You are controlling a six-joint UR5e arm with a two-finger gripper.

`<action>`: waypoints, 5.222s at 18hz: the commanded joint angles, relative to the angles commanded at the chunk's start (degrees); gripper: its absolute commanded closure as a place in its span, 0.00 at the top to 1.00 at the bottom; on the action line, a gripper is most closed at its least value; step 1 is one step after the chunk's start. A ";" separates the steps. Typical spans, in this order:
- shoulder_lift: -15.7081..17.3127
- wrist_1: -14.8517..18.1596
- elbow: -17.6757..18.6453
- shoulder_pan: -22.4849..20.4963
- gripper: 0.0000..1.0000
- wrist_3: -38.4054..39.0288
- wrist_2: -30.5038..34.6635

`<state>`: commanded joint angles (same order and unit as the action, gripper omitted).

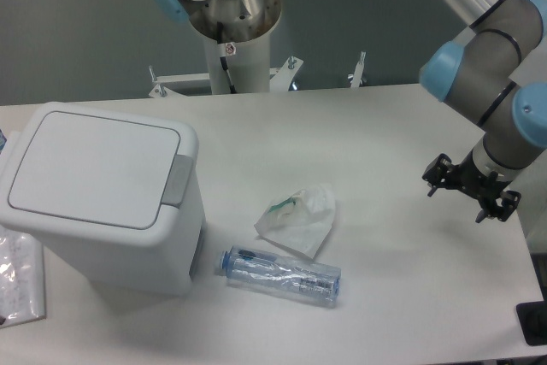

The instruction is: Open the trash can

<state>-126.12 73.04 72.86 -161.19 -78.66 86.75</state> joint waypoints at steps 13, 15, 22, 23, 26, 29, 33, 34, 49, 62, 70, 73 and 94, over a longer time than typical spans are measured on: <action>1.23 0.35 1.49 -0.70 1.00 1.14 -11.39; 3.94 0.61 2.11 -0.79 1.00 4.99 -15.02; 9.39 0.09 4.92 0.61 1.00 17.65 -24.78; 10.10 0.09 5.27 1.40 1.00 18.88 -24.96; 12.82 0.00 5.54 5.18 1.00 25.29 -26.01; 14.41 0.00 5.89 8.77 1.00 30.05 -27.42; 16.69 0.00 6.06 12.82 1.00 34.44 -30.31; 17.57 0.00 6.15 13.27 1.00 35.24 -31.89; 23.73 -1.92 13.44 16.69 1.00 38.58 -40.69; 23.73 -8.17 17.05 18.81 1.00 38.76 -40.17; 23.55 -8.00 16.88 18.81 1.00 38.93 -40.17; 23.82 -8.00 15.74 18.72 1.00 38.94 -40.08; 5.46 -9.58 5.54 5.63 1.00 5.57 -9.15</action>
<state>-120.66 63.45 78.40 -155.56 -73.09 77.60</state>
